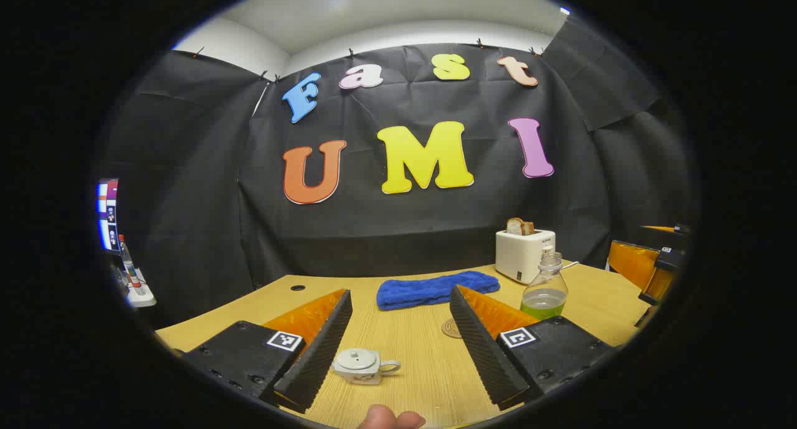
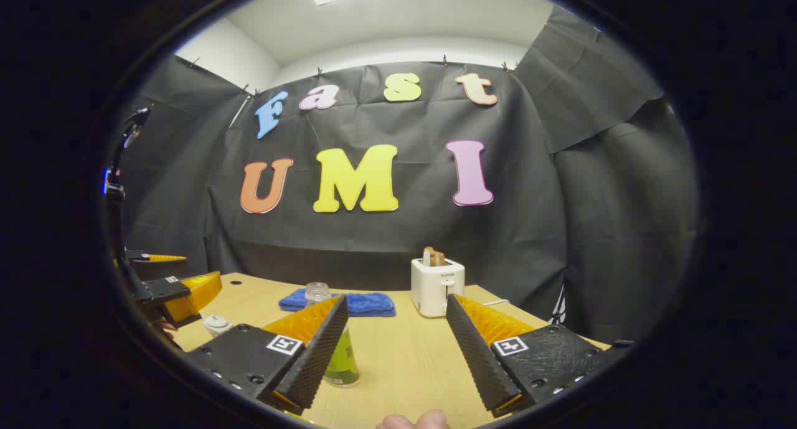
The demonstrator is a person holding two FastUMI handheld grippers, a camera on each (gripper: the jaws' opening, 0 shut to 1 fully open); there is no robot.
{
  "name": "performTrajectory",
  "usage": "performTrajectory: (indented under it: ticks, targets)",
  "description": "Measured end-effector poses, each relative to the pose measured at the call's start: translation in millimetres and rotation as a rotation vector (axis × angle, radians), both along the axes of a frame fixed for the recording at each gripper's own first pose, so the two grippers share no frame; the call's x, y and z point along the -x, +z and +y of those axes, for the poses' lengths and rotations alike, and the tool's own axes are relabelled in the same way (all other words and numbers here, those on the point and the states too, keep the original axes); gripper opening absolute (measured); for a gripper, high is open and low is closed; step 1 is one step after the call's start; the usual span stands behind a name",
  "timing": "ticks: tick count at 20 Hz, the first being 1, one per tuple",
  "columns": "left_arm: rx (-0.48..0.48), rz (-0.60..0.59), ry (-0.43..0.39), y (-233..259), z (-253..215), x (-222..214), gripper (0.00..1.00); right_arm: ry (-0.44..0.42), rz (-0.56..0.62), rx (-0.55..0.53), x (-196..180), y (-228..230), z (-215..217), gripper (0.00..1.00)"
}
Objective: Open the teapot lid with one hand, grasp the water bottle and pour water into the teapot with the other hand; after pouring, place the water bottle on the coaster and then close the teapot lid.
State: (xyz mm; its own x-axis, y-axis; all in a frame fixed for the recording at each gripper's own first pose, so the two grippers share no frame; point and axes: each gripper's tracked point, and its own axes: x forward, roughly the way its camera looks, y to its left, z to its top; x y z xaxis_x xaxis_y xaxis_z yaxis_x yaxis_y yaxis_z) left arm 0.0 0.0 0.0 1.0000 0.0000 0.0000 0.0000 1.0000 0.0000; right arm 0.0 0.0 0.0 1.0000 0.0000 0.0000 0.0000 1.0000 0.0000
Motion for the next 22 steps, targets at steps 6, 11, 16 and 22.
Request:
performTrajectory:
  ticks: [6,11,16,22]
  targets:
    - [0.012,0.018,0.019,-3.5,0.4,-0.6,0.99,0.009,0.005,0.001,-2.7,-2.9,1.2,0.95]
    - [0.008,0.023,0.019,-6.4,1.3,-1.6,0.99,0.011,0.007,0.002,-3.3,-5.4,0.8,0.96]
    - [0.014,0.024,0.027,-7.1,3.1,-2.5,0.99,0.02,0.015,0.01,-3.6,-7.3,3.3,0.96]
    - [0.028,0.022,0.038,-7.8,3.8,-4.5,0.99,0.019,0.015,0.024,-4.2,-9.1,1.1,0.96]
